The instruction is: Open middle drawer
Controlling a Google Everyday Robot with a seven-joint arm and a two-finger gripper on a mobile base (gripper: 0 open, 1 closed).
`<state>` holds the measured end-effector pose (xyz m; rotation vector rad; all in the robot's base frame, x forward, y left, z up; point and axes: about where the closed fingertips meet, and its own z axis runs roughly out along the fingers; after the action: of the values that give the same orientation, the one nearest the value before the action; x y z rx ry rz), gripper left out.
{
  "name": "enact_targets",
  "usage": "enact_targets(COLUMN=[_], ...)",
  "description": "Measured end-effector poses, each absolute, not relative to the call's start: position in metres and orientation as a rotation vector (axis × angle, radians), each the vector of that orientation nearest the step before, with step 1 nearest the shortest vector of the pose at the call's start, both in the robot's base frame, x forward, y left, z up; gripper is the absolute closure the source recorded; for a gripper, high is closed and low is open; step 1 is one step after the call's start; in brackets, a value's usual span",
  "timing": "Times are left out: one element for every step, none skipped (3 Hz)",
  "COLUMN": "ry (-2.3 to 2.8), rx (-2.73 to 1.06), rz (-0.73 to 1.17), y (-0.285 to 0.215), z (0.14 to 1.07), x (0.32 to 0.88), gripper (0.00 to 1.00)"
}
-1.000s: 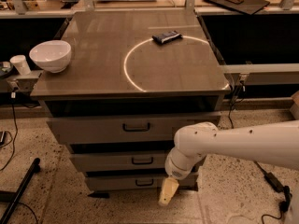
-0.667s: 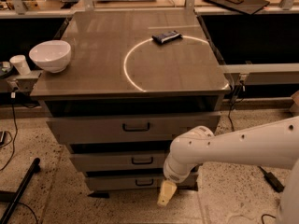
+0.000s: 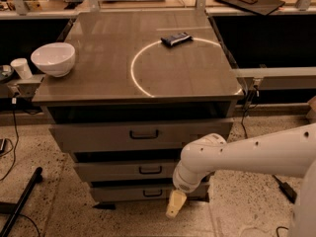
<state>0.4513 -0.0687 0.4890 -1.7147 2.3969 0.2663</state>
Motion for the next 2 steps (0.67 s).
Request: enact_targets(ry=[2.360, 2.338], rx=[-1.716, -1.714], rz=[0.297, 0.309], y=[-0.0541, -0.0452], z=[0.4836, 0.4819], x=[0.4647, 0.4727], gripper=[0.00, 0.00])
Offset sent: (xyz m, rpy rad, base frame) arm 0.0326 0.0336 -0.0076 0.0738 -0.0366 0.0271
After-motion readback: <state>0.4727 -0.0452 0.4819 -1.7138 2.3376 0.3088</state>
